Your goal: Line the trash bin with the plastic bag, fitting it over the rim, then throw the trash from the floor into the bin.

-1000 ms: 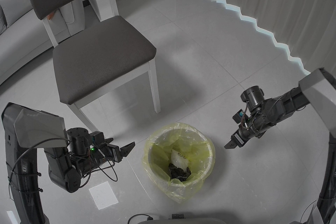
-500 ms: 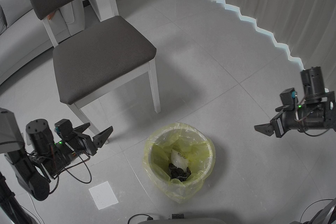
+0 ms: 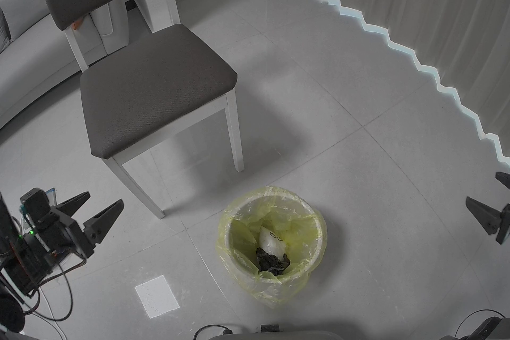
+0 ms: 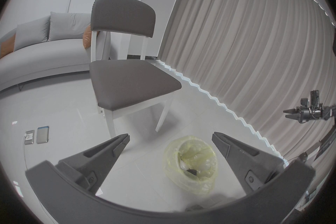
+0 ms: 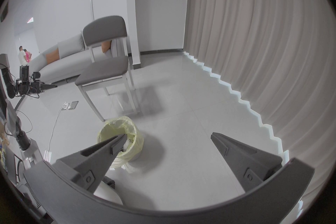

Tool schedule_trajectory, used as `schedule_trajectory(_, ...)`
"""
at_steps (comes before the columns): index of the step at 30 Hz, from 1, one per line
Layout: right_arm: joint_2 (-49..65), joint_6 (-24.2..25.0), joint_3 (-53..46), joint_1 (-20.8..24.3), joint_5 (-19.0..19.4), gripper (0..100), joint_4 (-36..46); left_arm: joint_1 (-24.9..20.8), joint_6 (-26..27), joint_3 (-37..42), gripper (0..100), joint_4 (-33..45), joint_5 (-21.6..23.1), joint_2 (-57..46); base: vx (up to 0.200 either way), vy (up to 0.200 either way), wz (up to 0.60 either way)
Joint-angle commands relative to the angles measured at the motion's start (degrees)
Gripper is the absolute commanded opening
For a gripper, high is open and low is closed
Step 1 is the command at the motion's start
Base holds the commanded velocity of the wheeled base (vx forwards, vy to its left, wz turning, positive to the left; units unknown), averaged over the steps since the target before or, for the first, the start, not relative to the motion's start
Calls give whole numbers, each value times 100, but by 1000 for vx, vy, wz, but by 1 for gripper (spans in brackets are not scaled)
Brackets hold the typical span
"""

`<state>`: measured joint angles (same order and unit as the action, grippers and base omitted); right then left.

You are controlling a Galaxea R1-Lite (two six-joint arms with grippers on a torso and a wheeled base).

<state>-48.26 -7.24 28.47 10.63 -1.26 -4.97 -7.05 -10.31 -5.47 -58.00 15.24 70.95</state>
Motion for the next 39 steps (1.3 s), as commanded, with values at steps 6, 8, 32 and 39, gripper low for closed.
schedule_trajectory(6, 4290, 566, -535, -360, 11, 100, 2141, 160, -41, -1123, 100, 5431, 14, -5513, 0, 0, 0)
schedule_trajectory(8, 4290, 821, -491, -369, 55, 100, 2079, 283, -41, -1070, 100, 5449, 23, -5697, 0, 0, 0)
schedule_trajectory(32, 4826, 663, -2108, -1045, 802, 100, 928, 801, 882, 547, 100, 5493, -900, -6902, 0, 0, 0)
schedule_trajectory(39, 4826, 698, -2838, -1037, 785, 100, 242, 713, 943, 547, 100, 5774, -1594, -7095, 0, 0, 0)
